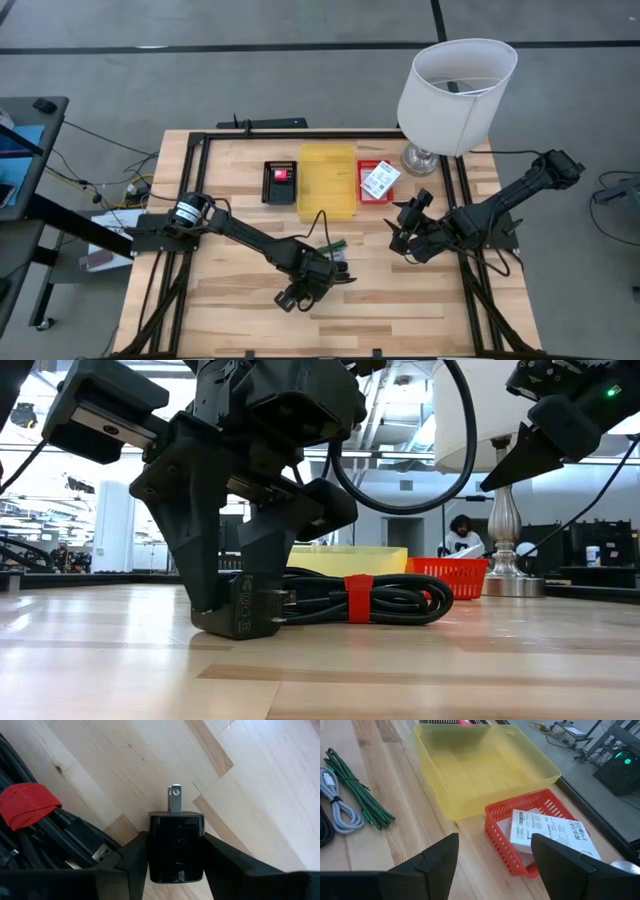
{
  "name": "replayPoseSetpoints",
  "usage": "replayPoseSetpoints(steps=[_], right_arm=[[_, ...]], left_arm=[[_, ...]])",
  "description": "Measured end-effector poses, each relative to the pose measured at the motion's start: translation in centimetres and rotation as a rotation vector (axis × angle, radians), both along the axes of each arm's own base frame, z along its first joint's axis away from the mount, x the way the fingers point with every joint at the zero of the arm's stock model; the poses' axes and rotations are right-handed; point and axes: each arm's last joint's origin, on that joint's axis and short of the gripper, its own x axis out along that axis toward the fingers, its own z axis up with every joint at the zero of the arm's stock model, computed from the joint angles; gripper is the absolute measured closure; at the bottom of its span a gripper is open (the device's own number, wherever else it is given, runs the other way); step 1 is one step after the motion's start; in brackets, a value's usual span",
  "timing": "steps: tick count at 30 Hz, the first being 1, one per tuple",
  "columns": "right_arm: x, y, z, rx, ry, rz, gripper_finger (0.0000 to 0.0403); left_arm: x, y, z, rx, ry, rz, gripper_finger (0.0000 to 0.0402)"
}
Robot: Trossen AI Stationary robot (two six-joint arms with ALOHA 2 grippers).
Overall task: Pick and place items into bin
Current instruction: Put the black charger adapter into the black bin
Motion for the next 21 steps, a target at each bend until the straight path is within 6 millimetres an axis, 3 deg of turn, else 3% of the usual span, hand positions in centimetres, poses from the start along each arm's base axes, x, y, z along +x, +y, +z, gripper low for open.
replayPoseSetpoints(steps=[13,21], right_arm=[[0.1,0.0,0.0,0.002,-0.008,-0.001,0.0158],[0.2,0.1,0.1,0.003,-0.017,0.002,0.0158]], left_arm=[[-0.5,-0.1,0.4,-0.004,0.042,0.042,0.0257],[-0.9,-0.3,2.0,0.039,0.105,0.055,0.0259]])
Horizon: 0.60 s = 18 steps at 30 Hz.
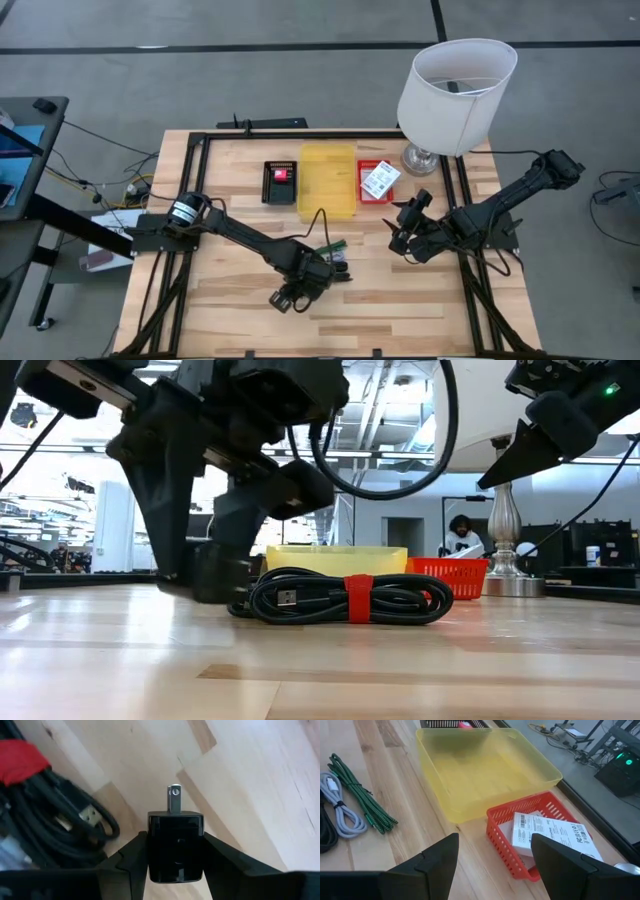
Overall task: Pick and place items into bin
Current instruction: Put the black charger adapter into the black bin
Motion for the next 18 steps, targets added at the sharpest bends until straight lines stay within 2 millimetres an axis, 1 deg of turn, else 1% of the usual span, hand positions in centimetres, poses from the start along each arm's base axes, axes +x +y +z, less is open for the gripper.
replayPoseSetpoints(steps=[10,18], right_arm=[[0.0,0.0,0.0,0.007,-0.008,-0.004,0.0158],[0.1,0.1,0.1,0.013,-0.02,-0.004,0.0158]], left_arm=[[-0.7,0.6,2.5,0.076,0.138,0.009,0.0259],[-1.4,2.1,3.5,0.13,0.263,0.018,0.0262]])
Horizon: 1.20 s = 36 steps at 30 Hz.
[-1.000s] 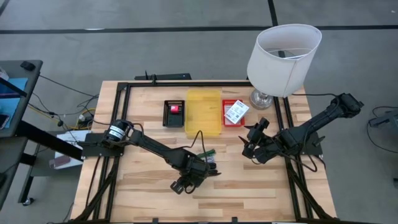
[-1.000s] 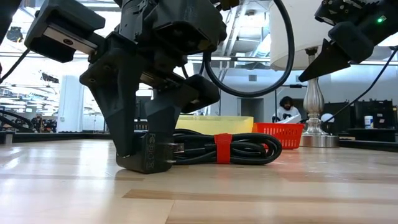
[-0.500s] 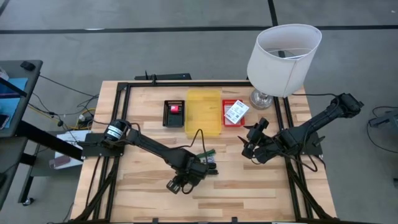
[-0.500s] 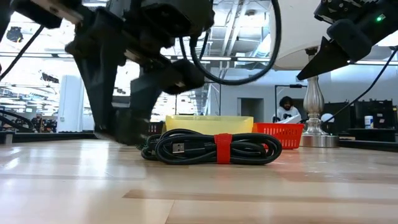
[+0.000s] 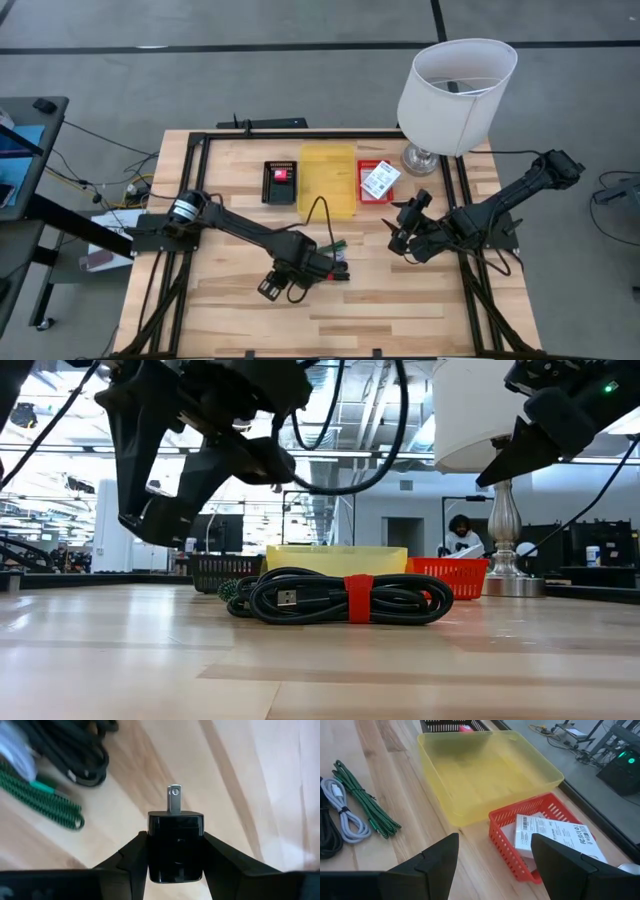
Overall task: Pick and place items into bin
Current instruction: Put the black charger adapter into the black bin
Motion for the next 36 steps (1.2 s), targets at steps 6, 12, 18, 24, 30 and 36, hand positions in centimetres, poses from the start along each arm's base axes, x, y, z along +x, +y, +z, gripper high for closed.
replayPoseSetpoints(steps=[6,12,18,24,30,36], right_arm=[[0.1,-0.2,0.0,0.002,-0.004,-0.009,0.0158],[0.3,-0.8,0.0,0.001,-0.004,-0.044,0.0158],[0.5,-1.3,0.0,-0.004,0.001,-0.069,0.0158],[0.6,-1.6,0.0,-0.005,0.003,-0.084,0.0158],[0.7,-1.7,0.1,-0.012,0.004,-0.08,0.0158],[0.7,-1.6,0.1,-0.007,-0.007,-0.079,0.0158]], left_arm=[[-0.3,1.5,0.7,0.016,0.032,-0.008,0.0262],[-0.6,3.4,2.1,0.068,0.016,-0.001,0.0262],[-1.0,6.0,3.6,0.184,-0.008,0.013,0.0262],[-1.5,9.6,5.2,0.255,-0.035,0.068,0.0262],[-2.1,13.9,6.7,0.297,-0.074,0.15,0.0262],[-2.8,19.0,7.5,0.309,-0.109,0.254,0.0262]])
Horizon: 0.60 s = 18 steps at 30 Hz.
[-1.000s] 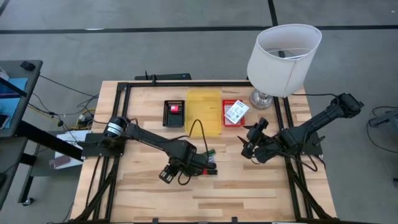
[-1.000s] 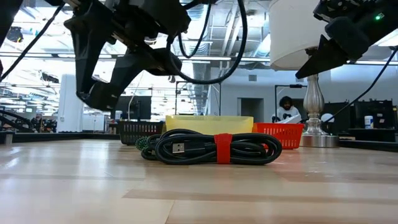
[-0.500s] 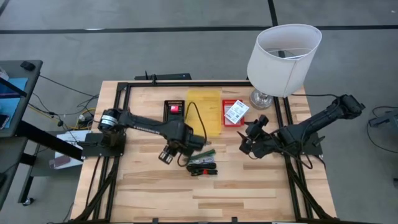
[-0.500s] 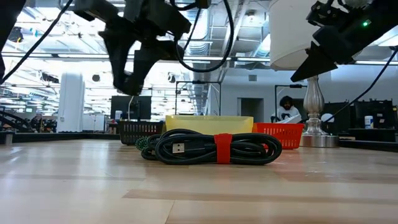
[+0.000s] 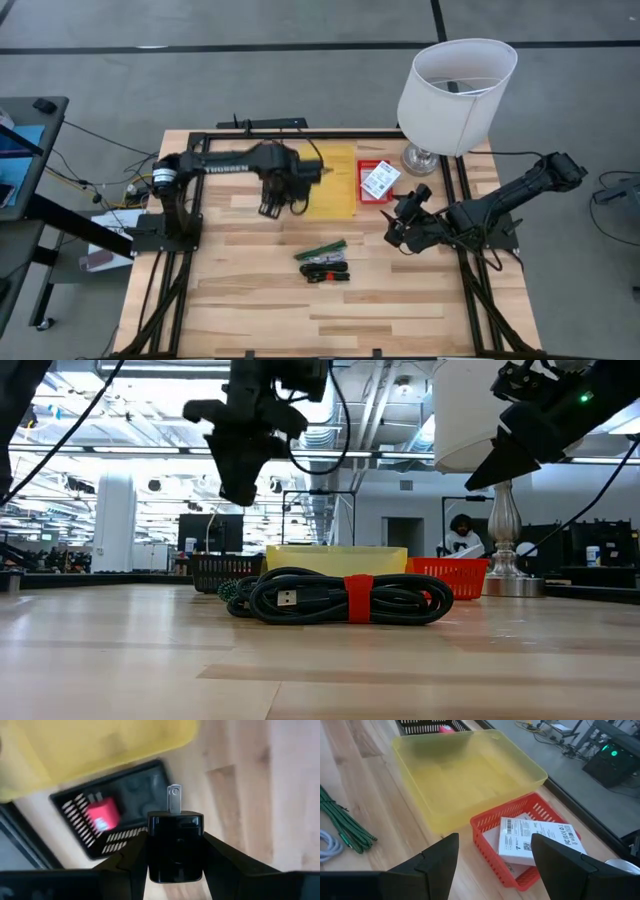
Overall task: Pick and place items into bin
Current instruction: Put the black charger adapter into the black bin
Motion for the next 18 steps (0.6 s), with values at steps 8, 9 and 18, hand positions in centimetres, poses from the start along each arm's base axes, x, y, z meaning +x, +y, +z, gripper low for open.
replayPoseSetpoints(steps=[8,9,18], right_arm=[[0.2,0.1,0.1,0.026,-0.038,-0.013,0.0158],[0.2,0.1,0.1,0.029,-0.041,-0.015,0.0158],[0.3,0.4,0.3,0.047,-0.068,-0.003,0.0158]], left_arm=[[-1.4,6.5,0.0,-0.028,-0.058,0.164,0.0259],[-1.6,7.1,0.0,-0.039,-0.072,0.185,0.0258],[-2.5,10.3,-1.2,-0.088,-0.146,0.28,0.0258]])
